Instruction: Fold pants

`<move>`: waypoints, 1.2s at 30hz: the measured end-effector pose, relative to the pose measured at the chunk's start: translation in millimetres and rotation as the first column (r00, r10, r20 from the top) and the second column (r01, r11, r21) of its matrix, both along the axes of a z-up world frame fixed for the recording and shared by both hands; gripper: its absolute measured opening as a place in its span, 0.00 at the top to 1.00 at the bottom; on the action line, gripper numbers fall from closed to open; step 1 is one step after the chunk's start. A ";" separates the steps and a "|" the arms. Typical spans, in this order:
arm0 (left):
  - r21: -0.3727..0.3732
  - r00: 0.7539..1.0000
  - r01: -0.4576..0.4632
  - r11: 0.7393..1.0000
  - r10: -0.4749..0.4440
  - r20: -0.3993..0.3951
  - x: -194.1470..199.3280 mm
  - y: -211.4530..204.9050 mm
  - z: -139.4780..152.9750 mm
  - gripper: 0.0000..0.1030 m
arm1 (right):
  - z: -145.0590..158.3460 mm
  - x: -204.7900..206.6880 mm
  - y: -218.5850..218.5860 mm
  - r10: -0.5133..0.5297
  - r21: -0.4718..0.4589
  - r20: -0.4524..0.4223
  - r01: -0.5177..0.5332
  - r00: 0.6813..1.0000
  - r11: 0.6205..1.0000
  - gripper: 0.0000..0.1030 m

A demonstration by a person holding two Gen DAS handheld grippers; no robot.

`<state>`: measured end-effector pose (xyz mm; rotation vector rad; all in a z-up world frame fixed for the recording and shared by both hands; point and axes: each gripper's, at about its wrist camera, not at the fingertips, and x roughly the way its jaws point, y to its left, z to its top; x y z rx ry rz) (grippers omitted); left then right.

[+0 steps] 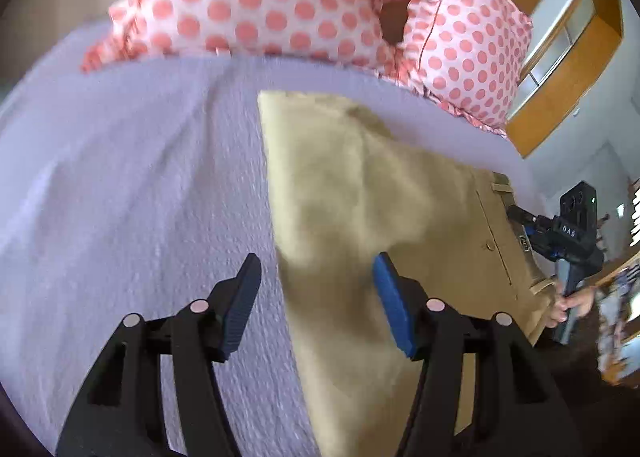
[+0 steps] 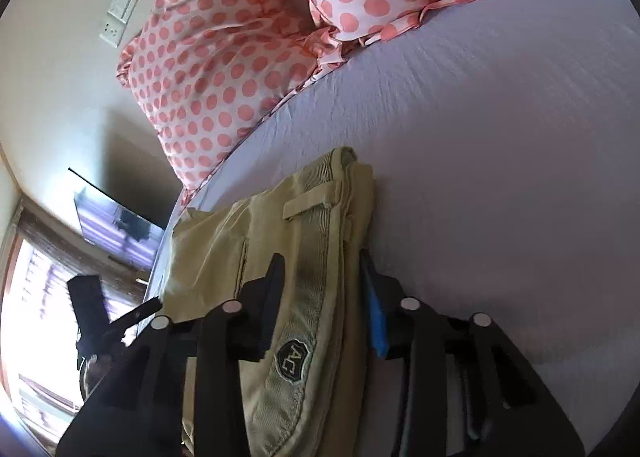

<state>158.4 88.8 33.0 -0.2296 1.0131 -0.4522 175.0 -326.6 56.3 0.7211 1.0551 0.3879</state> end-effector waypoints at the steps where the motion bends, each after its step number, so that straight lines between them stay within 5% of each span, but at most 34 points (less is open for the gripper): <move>1: -0.024 0.999 0.027 0.999 -0.027 -0.017 4.7 -3.0 -1.0 0.43 | -0.1 1.4 -0.2 0.003 0.008 -0.002 -0.003 1.000 1.000 0.62; 4: -0.082 0.995 0.088 0.993 -0.092 -0.048 21.6 -14.0 -4.2 0.31 | -0.9 5.5 3.3 0.042 0.021 0.001 -0.042 0.999 0.999 0.64; 5: -0.114 0.992 0.101 0.988 -0.108 -0.058 26.1 -13.6 -5.0 0.31 | -2.6 6.6 4.4 0.055 0.030 -0.010 -0.055 0.998 0.998 0.76; 7: -0.183 0.991 0.091 0.979 -0.107 -0.081 37.3 -8.8 -8.4 0.40 | -14.3 8.3 1.9 0.075 0.147 -0.061 -0.065 0.995 0.987 0.87; 9: -0.257 0.987 0.052 0.965 -0.089 -0.133 49.2 -0.7 -17.6 0.81 | -17.1 7.1 -4.0 0.065 0.212 -0.075 -0.047 0.995 0.976 0.90; 12: -0.304 0.986 0.013 0.952 -0.062 -0.152 51.0 6.0 -17.5 0.90 | -7.8 9.4 -3.9 0.064 0.260 -0.057 -0.047 0.996 0.965 0.91; 16: -0.196 0.997 0.035 0.980 -0.047 -0.057 57.3 -7.3 14.7 0.92 | 25.6 32.7 6.7 0.088 0.210 0.023 -0.091 0.996 0.974 0.91; 22: -0.046 0.997 -0.061 0.997 0.063 0.040 120.5 -30.0 32.9 0.90 | 51.2 99.1 10.4 0.033 0.094 0.100 -0.042 0.994 0.995 0.92; 26: 0.126 0.992 -0.116 0.985 0.122 -0.041 155.0 -46.3 0.9 0.76 | 8.7 137.0 21.0 -0.020 -0.111 -0.043 0.016 0.999 0.994 0.88; 28: 0.160 0.993 -0.117 0.980 0.117 0.006 148.4 -47.8 5.6 0.74 | 0.0 138.8 24.2 -0.020 -0.203 -0.078 0.004 0.997 0.979 0.75; 30: 0.201 0.989 -0.144 0.969 0.132 0.070 130.9 -41.2 19.8 0.74 | 12.3 130.0 15.1 -0.058 -0.250 -0.058 0.041 0.997 0.967 0.72; 33: 0.101 0.981 -0.143 0.985 0.127 0.148 98.8 -29.4 42.6 0.64 | 41.6 109.8 -0.3 -0.079 -0.137 0.047 0.085 0.996 0.987 0.68; 36: -0.036 0.990 -0.048 0.998 0.052 0.132 80.4 -35.9 45.0 0.51 | 44.6 108.8 9.1 -0.025 -0.040 0.039 0.026 0.999 0.999 0.46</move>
